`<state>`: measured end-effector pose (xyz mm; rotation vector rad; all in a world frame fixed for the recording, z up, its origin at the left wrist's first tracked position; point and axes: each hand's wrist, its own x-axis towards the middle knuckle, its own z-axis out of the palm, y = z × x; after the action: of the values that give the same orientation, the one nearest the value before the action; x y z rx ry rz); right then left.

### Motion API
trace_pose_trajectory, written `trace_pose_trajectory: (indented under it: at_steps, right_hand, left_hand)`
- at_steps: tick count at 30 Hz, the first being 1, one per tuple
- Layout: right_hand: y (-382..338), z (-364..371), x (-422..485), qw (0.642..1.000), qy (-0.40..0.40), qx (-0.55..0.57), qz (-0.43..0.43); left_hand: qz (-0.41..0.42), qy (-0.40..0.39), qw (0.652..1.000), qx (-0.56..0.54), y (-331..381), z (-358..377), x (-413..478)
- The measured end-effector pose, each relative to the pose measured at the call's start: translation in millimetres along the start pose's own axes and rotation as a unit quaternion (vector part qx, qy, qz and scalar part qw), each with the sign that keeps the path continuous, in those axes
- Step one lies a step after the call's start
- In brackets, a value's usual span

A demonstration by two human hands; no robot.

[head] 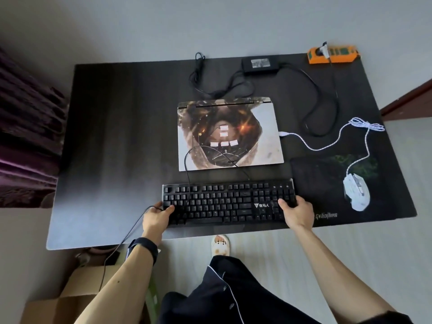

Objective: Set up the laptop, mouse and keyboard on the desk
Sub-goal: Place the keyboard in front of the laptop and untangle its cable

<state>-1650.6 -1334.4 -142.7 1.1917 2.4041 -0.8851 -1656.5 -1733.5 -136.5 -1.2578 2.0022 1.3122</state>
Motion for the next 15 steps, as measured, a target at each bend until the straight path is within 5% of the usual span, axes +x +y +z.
trace_pose_trajectory:
  at_steps: [15]
  right_hand:
    - [2.2, -0.9, -14.1, 0.999, 0.015, -0.024, 0.030]
  left_hand:
    - [0.008, -0.012, 1.000, 0.005, -7.7, 12.6, -18.2]
